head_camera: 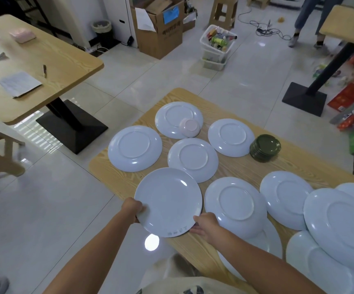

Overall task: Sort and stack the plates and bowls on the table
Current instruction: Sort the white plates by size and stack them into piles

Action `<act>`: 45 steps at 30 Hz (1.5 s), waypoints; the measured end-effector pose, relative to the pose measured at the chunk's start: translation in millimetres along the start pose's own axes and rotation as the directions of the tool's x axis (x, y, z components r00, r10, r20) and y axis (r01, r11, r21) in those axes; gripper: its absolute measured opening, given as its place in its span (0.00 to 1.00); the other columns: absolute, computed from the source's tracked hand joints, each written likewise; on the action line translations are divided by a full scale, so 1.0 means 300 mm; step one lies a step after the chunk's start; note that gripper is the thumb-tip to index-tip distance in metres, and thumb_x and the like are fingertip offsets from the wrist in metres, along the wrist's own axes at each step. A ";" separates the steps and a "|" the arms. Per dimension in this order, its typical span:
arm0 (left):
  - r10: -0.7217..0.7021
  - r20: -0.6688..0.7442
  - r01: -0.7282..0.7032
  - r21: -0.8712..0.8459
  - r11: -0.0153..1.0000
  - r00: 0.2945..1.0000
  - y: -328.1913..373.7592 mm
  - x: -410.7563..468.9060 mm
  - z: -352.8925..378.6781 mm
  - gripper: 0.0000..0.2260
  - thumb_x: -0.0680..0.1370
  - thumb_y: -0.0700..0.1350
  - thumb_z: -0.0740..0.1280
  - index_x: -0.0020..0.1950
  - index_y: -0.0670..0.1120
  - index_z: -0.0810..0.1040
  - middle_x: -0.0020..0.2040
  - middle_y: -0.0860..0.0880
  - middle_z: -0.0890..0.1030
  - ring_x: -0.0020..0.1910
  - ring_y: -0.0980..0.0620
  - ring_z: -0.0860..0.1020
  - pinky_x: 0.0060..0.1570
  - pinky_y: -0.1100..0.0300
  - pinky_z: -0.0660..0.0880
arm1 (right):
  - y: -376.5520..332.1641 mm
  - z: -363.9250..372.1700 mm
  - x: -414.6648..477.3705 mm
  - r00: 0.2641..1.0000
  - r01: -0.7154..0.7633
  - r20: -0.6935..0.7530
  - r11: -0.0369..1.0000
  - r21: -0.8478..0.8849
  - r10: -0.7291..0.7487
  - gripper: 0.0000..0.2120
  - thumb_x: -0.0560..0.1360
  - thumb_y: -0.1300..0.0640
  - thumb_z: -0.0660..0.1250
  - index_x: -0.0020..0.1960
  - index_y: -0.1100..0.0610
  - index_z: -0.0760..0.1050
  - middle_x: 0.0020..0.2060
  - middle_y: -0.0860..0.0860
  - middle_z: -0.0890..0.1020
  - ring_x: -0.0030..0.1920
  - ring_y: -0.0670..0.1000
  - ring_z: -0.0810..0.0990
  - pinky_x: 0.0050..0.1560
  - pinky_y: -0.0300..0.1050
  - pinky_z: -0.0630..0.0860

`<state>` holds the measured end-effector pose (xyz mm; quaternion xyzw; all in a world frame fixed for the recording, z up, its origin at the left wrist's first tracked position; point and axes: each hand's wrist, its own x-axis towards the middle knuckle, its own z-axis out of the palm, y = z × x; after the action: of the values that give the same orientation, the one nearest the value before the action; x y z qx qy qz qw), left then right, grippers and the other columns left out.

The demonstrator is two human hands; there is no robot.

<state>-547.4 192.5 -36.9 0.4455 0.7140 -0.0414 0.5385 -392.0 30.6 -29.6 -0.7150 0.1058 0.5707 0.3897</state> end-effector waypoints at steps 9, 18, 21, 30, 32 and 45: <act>0.233 -0.119 -0.195 0.265 0.944 0.965 -0.010 -0.011 0.040 0.12 0.75 0.39 0.65 0.57 0.36 0.73 0.51 0.40 0.78 0.49 0.40 0.78 0.49 0.46 0.80 | 0.020 -0.037 -0.008 0.989 0.116 -0.041 0.906 -0.408 -0.145 0.08 0.76 0.61 0.62 0.48 0.65 0.77 0.38 0.58 0.82 0.41 0.58 0.84 0.46 0.52 0.82; 0.662 -0.209 -0.440 0.601 0.667 0.720 -0.001 -0.092 0.148 0.25 0.77 0.46 0.65 0.72 0.39 0.63 0.72 0.38 0.63 0.70 0.39 0.62 0.66 0.48 0.67 | 0.073 -0.280 -0.082 0.423 0.384 0.251 -0.079 -0.920 -0.871 0.16 0.60 0.53 0.81 0.46 0.54 0.82 0.40 0.48 0.83 0.40 0.48 0.82 0.37 0.41 0.80; 0.865 0.064 -0.668 0.664 0.335 0.497 0.014 -0.127 0.236 0.27 0.77 0.42 0.63 0.76 0.42 0.60 0.76 0.42 0.61 0.75 0.42 0.60 0.74 0.51 0.59 | 0.073 -0.390 -0.069 0.476 0.321 0.333 -0.192 -0.927 -0.814 0.31 0.56 0.48 0.82 0.56 0.56 0.81 0.53 0.52 0.83 0.52 0.53 0.83 0.53 0.48 0.80; 0.616 0.776 -0.784 0.466 -0.410 0.139 0.034 -0.209 0.478 0.28 0.82 0.41 0.53 0.79 0.48 0.42 0.79 0.50 0.42 0.78 0.52 0.40 0.72 0.60 0.32 | 0.096 -0.540 -0.039 0.649 0.022 0.371 -0.471 -0.882 -0.664 0.43 0.61 0.53 0.78 0.73 0.56 0.65 0.71 0.58 0.69 0.71 0.60 0.69 0.72 0.60 0.59; 0.590 0.788 -0.767 0.483 -0.422 0.173 0.033 -0.218 0.498 0.27 0.83 0.43 0.51 0.79 0.48 0.42 0.80 0.48 0.43 0.79 0.51 0.42 0.73 0.60 0.34 | 0.089 -0.525 -0.036 0.673 -0.010 0.356 -0.489 -0.872 -0.649 0.44 0.56 0.53 0.82 0.69 0.57 0.72 0.66 0.59 0.75 0.65 0.59 0.75 0.68 0.58 0.68; 0.596 0.781 -0.749 0.507 -0.427 0.189 0.048 -0.219 0.541 0.29 0.84 0.45 0.53 0.79 0.45 0.38 0.79 0.44 0.42 0.79 0.46 0.43 0.76 0.54 0.46 | 0.053 -0.567 -0.053 0.397 0.001 0.414 -0.450 -0.893 -0.819 0.31 0.53 0.60 0.82 0.56 0.59 0.82 0.54 0.57 0.84 0.54 0.56 0.84 0.49 0.52 0.82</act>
<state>-417.3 75.0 -45.5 0.9869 0.0369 -0.1106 0.1118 -281.9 -100.2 -14.6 -0.8044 -0.5821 -0.0623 -0.1013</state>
